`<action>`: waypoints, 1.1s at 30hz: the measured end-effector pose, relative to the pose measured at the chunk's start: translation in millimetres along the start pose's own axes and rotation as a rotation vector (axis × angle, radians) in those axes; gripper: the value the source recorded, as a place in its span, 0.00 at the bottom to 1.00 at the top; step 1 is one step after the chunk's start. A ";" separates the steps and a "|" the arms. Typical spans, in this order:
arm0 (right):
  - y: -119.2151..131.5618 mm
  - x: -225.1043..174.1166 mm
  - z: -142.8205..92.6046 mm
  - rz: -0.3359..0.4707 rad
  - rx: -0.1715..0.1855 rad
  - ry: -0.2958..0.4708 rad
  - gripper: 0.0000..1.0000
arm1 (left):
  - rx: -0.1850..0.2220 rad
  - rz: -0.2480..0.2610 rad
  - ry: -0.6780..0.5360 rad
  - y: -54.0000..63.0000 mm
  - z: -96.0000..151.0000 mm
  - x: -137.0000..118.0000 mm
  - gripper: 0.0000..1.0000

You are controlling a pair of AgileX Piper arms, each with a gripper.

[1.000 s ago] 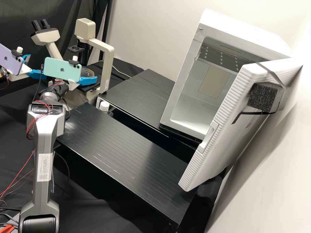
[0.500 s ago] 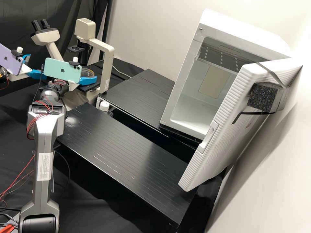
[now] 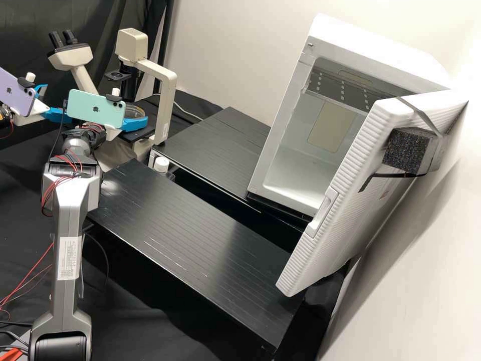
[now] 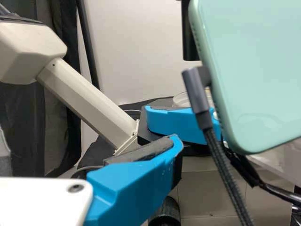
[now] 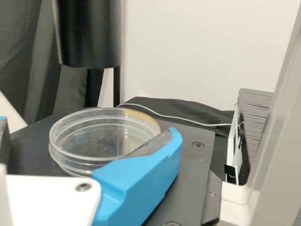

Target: Move the petri dish to the bench.

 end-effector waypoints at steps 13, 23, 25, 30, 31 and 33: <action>0.1 0.9 1.0 -0.018 -0.007 0.001 0.00 | 0.000 0.000 0.000 0.0 0.0 0.0 1.00; 1.1 1.4 1.7 -0.018 -0.013 -0.002 0.00 | 0.000 0.000 0.000 0.0 0.0 0.0 1.00; 1.7 1.4 1.1 -0.017 -0.014 0.000 0.00 | 0.000 0.000 0.000 0.0 0.0 0.0 1.00; 1.8 1.4 1.1 -0.018 -0.010 -0.003 0.00 | 0.000 0.000 0.000 0.0 0.0 0.0 1.00; 1.8 1.4 1.1 -0.018 -0.010 -0.003 0.00 | 0.000 0.000 0.000 0.0 0.0 0.0 1.00; 1.8 1.4 1.1 -0.018 -0.010 -0.003 0.00 | 0.000 0.000 0.000 0.0 0.0 0.0 1.00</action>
